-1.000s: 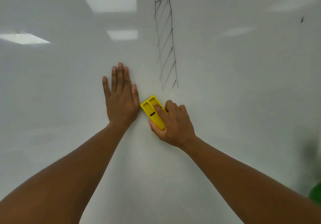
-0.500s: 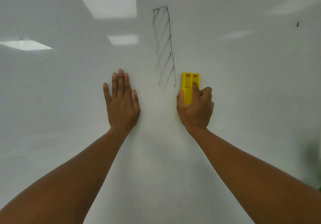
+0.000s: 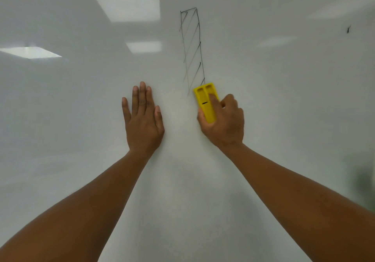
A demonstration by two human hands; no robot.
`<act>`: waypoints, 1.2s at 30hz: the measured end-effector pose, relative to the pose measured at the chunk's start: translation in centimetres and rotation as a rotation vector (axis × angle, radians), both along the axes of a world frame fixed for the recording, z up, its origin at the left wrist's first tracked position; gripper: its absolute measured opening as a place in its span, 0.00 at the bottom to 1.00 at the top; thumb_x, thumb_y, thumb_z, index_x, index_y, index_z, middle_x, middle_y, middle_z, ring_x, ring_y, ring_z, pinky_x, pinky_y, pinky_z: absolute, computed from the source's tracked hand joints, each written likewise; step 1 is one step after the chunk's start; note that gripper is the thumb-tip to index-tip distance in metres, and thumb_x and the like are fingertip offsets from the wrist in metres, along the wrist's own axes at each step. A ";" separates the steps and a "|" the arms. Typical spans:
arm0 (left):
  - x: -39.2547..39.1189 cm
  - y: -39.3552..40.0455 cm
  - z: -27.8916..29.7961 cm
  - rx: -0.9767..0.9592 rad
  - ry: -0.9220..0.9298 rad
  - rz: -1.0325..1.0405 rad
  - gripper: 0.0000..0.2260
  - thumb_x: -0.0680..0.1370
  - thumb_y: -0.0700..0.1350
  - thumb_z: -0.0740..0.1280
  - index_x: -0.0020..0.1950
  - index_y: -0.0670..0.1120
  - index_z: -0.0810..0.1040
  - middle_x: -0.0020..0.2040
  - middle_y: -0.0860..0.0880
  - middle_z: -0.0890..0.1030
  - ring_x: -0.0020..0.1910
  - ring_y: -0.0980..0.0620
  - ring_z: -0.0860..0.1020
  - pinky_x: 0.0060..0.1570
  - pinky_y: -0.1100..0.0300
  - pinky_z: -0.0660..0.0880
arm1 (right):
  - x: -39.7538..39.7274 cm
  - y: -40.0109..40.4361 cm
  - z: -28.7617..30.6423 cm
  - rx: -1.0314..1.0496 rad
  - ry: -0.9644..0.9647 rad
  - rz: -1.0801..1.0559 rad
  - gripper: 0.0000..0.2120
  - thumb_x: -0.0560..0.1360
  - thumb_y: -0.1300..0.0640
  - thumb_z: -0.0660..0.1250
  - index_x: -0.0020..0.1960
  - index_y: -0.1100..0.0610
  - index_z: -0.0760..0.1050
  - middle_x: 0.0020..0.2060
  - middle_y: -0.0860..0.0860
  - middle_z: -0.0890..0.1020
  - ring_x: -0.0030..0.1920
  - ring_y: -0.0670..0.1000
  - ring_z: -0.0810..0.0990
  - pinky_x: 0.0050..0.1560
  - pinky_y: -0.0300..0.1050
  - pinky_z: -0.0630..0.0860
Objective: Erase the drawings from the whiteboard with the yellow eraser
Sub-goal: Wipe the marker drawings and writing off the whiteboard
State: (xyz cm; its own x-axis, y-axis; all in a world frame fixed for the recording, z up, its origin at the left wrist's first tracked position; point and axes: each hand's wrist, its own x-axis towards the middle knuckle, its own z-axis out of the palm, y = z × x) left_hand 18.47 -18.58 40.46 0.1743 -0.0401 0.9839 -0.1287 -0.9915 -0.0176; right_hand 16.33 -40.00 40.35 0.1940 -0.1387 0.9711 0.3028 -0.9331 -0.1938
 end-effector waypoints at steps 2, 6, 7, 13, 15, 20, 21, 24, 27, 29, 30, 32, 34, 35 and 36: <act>0.0 0.0 0.0 0.001 0.006 0.007 0.26 0.85 0.49 0.45 0.82 0.42 0.48 0.82 0.46 0.49 0.81 0.50 0.44 0.79 0.45 0.41 | 0.0 -0.3 0.6 0.191 0.027 0.015 0.24 0.74 0.42 0.64 0.65 0.54 0.74 0.46 0.57 0.71 0.43 0.56 0.72 0.42 0.50 0.71; 0.1 -0.1 -0.1 -0.002 -0.001 0.011 0.26 0.85 0.49 0.44 0.82 0.43 0.48 0.82 0.46 0.49 0.81 0.50 0.45 0.79 0.46 0.41 | -0.1 0.8 1.4 0.365 0.032 0.063 0.24 0.75 0.42 0.64 0.65 0.56 0.73 0.47 0.57 0.71 0.44 0.57 0.72 0.43 0.51 0.73; 0.1 -0.1 -0.1 -0.003 -0.001 0.011 0.26 0.85 0.49 0.44 0.82 0.43 0.48 0.82 0.46 0.49 0.81 0.50 0.45 0.79 0.46 0.41 | -0.2 1.3 1.4 0.298 0.017 0.074 0.24 0.75 0.42 0.65 0.65 0.56 0.73 0.47 0.58 0.71 0.44 0.58 0.72 0.43 0.51 0.72; 0.1 0.1 -0.1 0.002 -0.018 -0.005 0.25 0.85 0.49 0.46 0.82 0.42 0.51 0.82 0.46 0.51 0.81 0.49 0.47 0.79 0.45 0.43 | 0.0 2.0 0.5 -0.496 -0.130 0.101 0.24 0.72 0.43 0.65 0.63 0.55 0.76 0.42 0.56 0.72 0.39 0.57 0.71 0.37 0.49 0.66; 0.1 0.2 -0.1 0.008 -0.019 -0.002 0.25 0.85 0.49 0.46 0.82 0.42 0.51 0.82 0.46 0.51 0.81 0.49 0.47 0.79 0.45 0.43 | 0.3 1.6 0.6 -0.501 -0.156 0.077 0.24 0.72 0.43 0.65 0.63 0.54 0.77 0.41 0.56 0.73 0.38 0.57 0.71 0.38 0.49 0.65; 0.2 0.1 -0.2 0.000 -0.006 0.010 0.25 0.85 0.49 0.46 0.82 0.43 0.50 0.82 0.46 0.50 0.81 0.51 0.45 0.79 0.46 0.41 | 0.3 0.1 1.8 -0.074 -0.035 -0.033 0.24 0.73 0.42 0.64 0.65 0.54 0.74 0.44 0.58 0.73 0.42 0.58 0.72 0.40 0.50 0.69; 0.2 0.1 -0.2 -0.002 -0.002 0.013 0.25 0.85 0.49 0.45 0.82 0.43 0.50 0.82 0.46 0.50 0.81 0.51 0.44 0.79 0.46 0.41 | 0.2 0.0 2.2 0.054 0.002 -0.028 0.24 0.74 0.41 0.63 0.65 0.54 0.74 0.46 0.57 0.72 0.43 0.58 0.72 0.41 0.50 0.69; 0.2 0.1 -0.2 0.000 0.006 0.018 0.26 0.85 0.49 0.45 0.82 0.43 0.48 0.82 0.47 0.48 0.81 0.51 0.44 0.79 0.47 0.40 | 0.2 0.1 3.6 0.338 0.051 0.016 0.24 0.76 0.41 0.62 0.65 0.55 0.72 0.49 0.57 0.71 0.46 0.57 0.73 0.44 0.49 0.68; 0.1 0.0 -0.3 -0.003 0.007 0.016 0.26 0.85 0.49 0.44 0.82 0.43 0.48 0.82 0.47 0.48 0.81 0.51 0.44 0.79 0.47 0.39 | 0.1 0.8 4.0 0.325 0.041 0.026 0.25 0.76 0.41 0.62 0.66 0.56 0.72 0.50 0.58 0.71 0.47 0.58 0.73 0.45 0.50 0.71; 0.1 0.0 -0.3 -0.004 0.001 0.015 0.26 0.85 0.49 0.46 0.82 0.43 0.49 0.82 0.46 0.49 0.81 0.50 0.45 0.79 0.47 0.40 | -0.1 1.2 3.6 0.073 0.006 0.024 0.25 0.75 0.41 0.62 0.66 0.55 0.72 0.49 0.59 0.72 0.46 0.58 0.72 0.44 0.51 0.71; 0.0 0.0 -0.3 -0.002 -0.003 0.015 0.26 0.85 0.49 0.46 0.82 0.43 0.50 0.82 0.46 0.50 0.81 0.50 0.45 0.79 0.46 0.41 | -0.1 1.3 3.3 -0.103 -0.021 0.030 0.25 0.75 0.41 0.63 0.66 0.55 0.72 0.48 0.59 0.72 0.45 0.59 0.72 0.43 0.51 0.70; 0.0 0.0 -0.3 0.000 -0.013 0.010 0.25 0.85 0.48 0.47 0.82 0.42 0.51 0.82 0.46 0.51 0.81 0.49 0.46 0.79 0.45 0.43 | 0.1 1.3 2.9 -0.414 -0.075 0.060 0.25 0.73 0.41 0.64 0.65 0.55 0.74 0.45 0.57 0.73 0.42 0.59 0.73 0.40 0.50 0.67; -0.1 0.0 -0.3 0.002 -0.014 -0.003 0.25 0.85 0.48 0.48 0.81 0.42 0.52 0.82 0.46 0.51 0.81 0.49 0.47 0.79 0.44 0.44 | 0.2 1.2 2.6 -0.539 -0.106 0.064 0.24 0.73 0.41 0.63 0.63 0.54 0.76 0.43 0.56 0.73 0.40 0.57 0.71 0.39 0.49 0.66; -0.1 0.0 -0.3 0.003 -0.011 -0.007 0.25 0.85 0.48 0.48 0.81 0.42 0.52 0.82 0.46 0.51 0.81 0.49 0.47 0.79 0.44 0.44 | 0.3 1.1 2.5 -0.541 -0.118 0.051 0.24 0.73 0.41 0.63 0.63 0.53 0.76 0.42 0.56 0.72 0.39 0.57 0.71 0.39 0.49 0.65; -0.2 0.0 -0.3 0.003 -0.008 -0.007 0.25 0.85 0.48 0.48 0.81 0.42 0.52 0.82 0.46 0.51 0.81 0.49 0.47 0.79 0.44 0.44 | 0.4 1.1 2.5 -0.522 -0.129 0.032 0.24 0.72 0.41 0.63 0.63 0.53 0.76 0.42 0.56 0.73 0.39 0.57 0.71 0.39 0.49 0.65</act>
State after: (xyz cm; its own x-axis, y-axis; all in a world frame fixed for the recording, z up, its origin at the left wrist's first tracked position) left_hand 18.30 -18.56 40.15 0.1660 -0.0445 0.9851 -0.1360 -0.9905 -0.0218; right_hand 16.77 -38.95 42.86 0.0644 0.3732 0.9255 0.3232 -0.8853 0.3345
